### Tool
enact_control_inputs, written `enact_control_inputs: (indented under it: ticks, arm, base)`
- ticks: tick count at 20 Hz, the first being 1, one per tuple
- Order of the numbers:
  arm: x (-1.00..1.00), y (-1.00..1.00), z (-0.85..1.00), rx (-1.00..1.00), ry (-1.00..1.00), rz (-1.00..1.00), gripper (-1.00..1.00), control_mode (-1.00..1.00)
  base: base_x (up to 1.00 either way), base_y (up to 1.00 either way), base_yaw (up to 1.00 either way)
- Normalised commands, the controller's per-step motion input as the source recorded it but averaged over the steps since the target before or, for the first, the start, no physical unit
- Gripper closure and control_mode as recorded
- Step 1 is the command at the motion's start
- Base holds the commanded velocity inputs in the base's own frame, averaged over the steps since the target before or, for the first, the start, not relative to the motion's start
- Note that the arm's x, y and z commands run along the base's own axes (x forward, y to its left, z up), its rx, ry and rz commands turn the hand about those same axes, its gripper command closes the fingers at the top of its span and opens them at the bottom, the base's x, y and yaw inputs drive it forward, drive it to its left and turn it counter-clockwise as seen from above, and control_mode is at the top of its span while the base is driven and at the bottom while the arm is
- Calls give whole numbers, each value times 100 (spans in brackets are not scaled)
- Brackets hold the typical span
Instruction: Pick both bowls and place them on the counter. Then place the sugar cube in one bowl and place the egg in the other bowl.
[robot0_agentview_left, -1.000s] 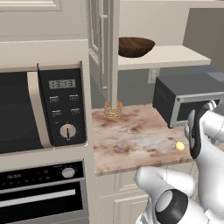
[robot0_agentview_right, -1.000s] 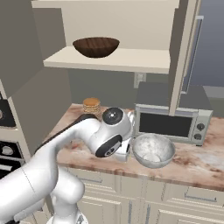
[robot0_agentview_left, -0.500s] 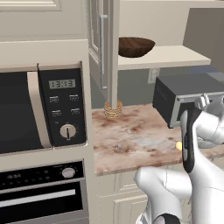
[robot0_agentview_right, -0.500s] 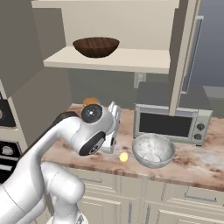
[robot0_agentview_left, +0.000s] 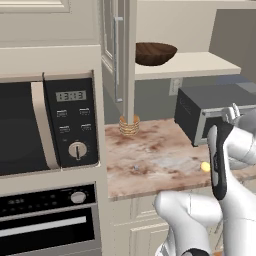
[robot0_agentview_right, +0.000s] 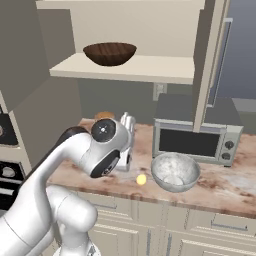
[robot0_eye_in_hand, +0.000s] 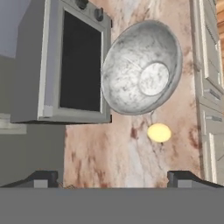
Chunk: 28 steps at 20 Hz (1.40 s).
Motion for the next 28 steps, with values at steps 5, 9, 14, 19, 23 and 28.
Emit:
enact_control_inputs:
  ticks: [5,9,14,19,23,28]
  arm:
    - [2,16,57,0,-9,20,-100,-100]
    - [6,33,69,0,-6,21,-100,-100]
    - [7,45,73,0,-4,18,-100,-100]
    - [12,46,65,-2,-4,16,-100,-100]
    - [24,36,47,-6,-5,17,-100,-100]
    - [32,30,29,-10,-8,15,-100,-100]
  base:
    - [0,0,0]
    - [0,0,0]
    - [0,0,0]
    - [0,0,0]
    - [0,0,0]
    - [0,0,0]
